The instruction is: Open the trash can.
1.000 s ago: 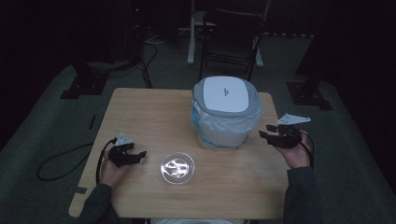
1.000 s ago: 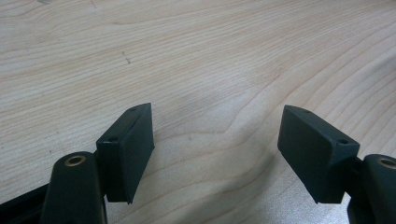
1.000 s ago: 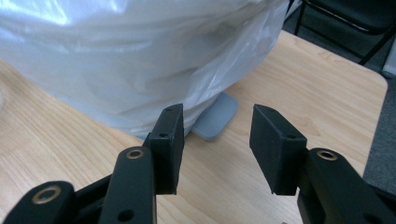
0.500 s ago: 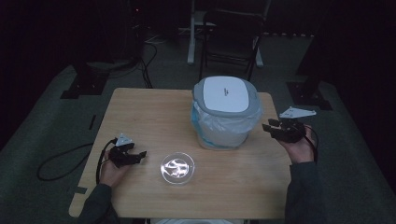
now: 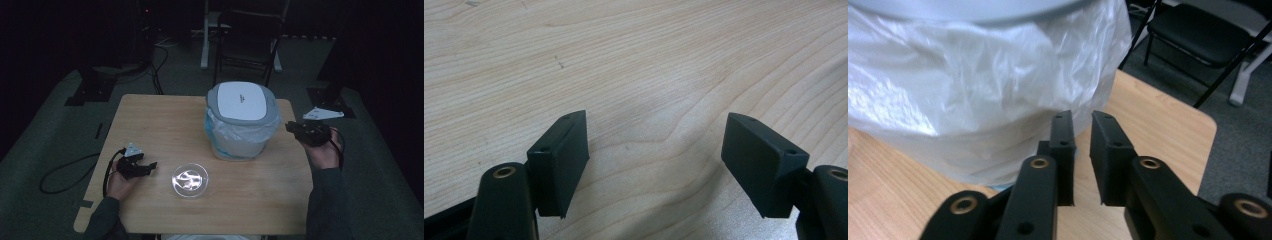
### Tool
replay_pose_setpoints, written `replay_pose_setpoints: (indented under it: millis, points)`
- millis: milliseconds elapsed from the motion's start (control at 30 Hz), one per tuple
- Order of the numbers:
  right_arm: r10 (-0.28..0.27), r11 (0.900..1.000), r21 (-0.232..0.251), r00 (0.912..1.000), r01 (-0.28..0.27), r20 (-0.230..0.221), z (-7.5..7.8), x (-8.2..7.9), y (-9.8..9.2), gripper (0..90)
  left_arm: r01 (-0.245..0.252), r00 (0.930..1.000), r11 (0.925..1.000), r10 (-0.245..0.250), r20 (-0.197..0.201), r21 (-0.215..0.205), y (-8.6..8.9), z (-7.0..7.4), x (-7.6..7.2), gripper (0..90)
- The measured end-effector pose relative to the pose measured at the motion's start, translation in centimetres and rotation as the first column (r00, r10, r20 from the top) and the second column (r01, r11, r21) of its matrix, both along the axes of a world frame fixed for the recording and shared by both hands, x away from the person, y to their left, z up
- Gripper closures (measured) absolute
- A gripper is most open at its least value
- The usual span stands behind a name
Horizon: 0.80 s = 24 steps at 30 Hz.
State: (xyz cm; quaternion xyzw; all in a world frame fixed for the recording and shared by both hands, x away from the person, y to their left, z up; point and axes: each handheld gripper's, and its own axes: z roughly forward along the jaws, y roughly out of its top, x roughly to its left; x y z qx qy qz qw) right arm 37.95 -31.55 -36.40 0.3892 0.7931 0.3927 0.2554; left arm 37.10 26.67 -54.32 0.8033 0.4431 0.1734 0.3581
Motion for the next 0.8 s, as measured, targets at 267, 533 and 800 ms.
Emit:
replay_pose_setpoints:
  millis: [267,533,800]
  points:
    - [-0.002,1.000,-0.017,0.9993,0.002,0.038,1.7,0.3,0.3,85.2,-0.001,1.0000,1.0000,0.001,0.001,0.000,0.0,0.0,0.0,27.7]
    - [0.013,1.000,0.001,0.9978,-0.013,0.066,3.0,0.8,0.8,81.5,0.000,1.0000,1.0000,0.000,-0.001,0.000,0.0,0.0,0.0,27.8]
    - [0.014,1.000,0.020,0.9957,-0.016,0.092,4.2,1.3,1.7,81.5,-0.001,1.0000,0.9999,0.001,-0.003,-0.010,0.1,0.0,0.0,27.7]
